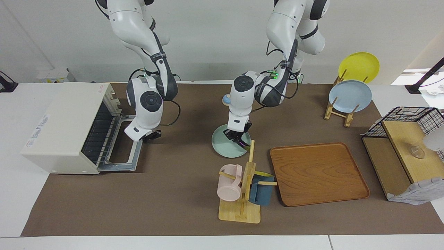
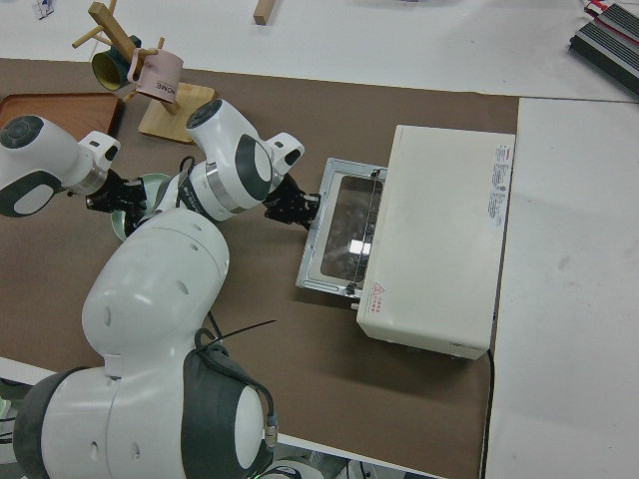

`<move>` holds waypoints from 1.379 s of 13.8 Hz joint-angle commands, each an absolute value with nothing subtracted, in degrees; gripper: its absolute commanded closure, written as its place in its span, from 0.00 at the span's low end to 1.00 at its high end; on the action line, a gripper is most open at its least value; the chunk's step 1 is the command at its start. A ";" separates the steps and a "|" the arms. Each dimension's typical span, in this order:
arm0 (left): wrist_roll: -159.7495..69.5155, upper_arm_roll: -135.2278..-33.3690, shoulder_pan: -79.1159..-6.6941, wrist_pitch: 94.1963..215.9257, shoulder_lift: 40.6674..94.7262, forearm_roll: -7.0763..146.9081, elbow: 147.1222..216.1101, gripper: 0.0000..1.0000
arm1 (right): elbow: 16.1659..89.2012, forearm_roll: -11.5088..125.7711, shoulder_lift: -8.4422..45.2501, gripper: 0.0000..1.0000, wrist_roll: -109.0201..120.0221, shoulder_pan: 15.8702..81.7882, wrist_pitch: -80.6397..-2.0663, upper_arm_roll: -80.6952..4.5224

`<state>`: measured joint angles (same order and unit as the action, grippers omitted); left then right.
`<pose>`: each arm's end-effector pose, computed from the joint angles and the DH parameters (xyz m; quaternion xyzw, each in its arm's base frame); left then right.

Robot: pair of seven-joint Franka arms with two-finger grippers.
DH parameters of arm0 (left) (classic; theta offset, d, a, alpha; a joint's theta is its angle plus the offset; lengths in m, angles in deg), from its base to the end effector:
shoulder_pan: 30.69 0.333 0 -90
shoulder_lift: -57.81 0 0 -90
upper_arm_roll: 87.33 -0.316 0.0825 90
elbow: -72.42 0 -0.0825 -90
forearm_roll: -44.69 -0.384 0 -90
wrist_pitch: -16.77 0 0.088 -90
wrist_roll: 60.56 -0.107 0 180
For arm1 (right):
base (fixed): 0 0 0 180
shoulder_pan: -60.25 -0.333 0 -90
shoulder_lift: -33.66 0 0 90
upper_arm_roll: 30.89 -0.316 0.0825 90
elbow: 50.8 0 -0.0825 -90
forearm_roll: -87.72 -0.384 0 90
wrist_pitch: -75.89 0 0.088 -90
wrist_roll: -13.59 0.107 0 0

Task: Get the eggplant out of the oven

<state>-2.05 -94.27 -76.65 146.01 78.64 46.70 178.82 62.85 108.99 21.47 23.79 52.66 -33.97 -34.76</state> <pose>0.4911 -0.4055 0.3301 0.9842 0.1756 0.0183 0.0093 0.5589 0.0861 0.3432 0.9735 0.0971 -0.1041 0.1789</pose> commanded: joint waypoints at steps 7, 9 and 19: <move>-50.01 -94.36 -48.62 146.23 81.63 49.09 172.18 0.23 | 53.62 93.56 32.68 0.00 3.74 69.30 -24.58 -33.44; -49.93 -94.80 -48.45 145.18 80.93 48.65 172.17 0.00 | 50.72 91.24 34.70 0.00 3.92 69.31 -22.65 -33.35; -55.01 -97.79 -46.60 102.22 55.70 41.70 161.93 0.00 | 38.23 91.24 37.34 0.00 3.92 60.00 -3.83 -23.17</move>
